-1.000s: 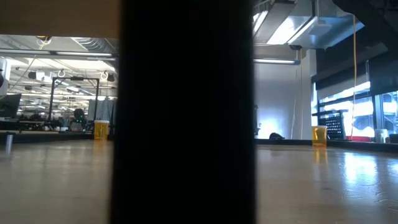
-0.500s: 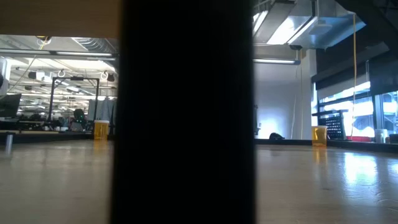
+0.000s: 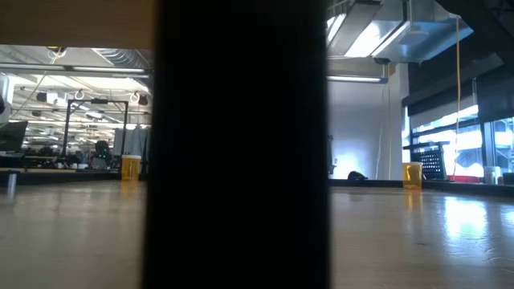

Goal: Pick and place medicine bottles onto shelf by color
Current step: Put the top right yellow pill bottle on the shelf aligned with the other yellow pill bottle

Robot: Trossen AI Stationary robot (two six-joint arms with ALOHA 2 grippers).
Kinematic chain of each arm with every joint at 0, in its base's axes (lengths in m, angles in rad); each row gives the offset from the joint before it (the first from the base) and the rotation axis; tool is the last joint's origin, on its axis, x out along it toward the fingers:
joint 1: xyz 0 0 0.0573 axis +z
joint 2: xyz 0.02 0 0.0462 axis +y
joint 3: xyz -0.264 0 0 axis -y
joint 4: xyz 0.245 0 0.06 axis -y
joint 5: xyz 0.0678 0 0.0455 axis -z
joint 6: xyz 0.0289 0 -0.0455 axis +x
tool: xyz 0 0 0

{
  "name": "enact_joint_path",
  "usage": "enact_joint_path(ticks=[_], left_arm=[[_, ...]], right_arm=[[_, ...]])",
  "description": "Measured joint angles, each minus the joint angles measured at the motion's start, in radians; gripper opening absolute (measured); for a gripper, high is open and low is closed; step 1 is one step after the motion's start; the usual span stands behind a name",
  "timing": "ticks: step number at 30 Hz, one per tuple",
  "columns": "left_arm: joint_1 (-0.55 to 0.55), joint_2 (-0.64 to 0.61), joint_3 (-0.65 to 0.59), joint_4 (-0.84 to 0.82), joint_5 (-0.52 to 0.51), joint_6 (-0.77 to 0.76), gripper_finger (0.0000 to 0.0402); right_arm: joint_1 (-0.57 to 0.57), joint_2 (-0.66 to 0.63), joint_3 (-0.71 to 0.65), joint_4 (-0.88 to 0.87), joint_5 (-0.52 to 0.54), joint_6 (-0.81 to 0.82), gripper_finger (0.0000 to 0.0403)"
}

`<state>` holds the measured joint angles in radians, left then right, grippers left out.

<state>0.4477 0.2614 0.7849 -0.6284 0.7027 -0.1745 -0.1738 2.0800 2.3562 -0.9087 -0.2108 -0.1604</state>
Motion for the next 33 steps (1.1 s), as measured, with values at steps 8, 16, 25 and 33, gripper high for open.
enact_joint_path(ticks=[8,16,25,33], left_arm=[[0.000,-0.078,0.000,-0.054,0.265,-0.003,0.0073],[0.001,-0.111,0.000,-0.094,0.375,-0.002,0.0073],[0.000,-0.114,-0.028,-0.103,0.583,0.078,0.0073],[0.001,-0.114,-0.129,-0.106,0.737,0.160,0.0073]], right_arm=[[0.000,0.000,-0.001,0.000,-0.080,-0.003,0.0166],[0.000,0.000,-0.001,0.000,-0.288,-0.096,0.0166],[0.000,0.000,-0.001,0.003,-0.314,-0.185,0.0166],[0.000,0.000,-0.001,0.010,-0.314,-0.183,0.0166]])
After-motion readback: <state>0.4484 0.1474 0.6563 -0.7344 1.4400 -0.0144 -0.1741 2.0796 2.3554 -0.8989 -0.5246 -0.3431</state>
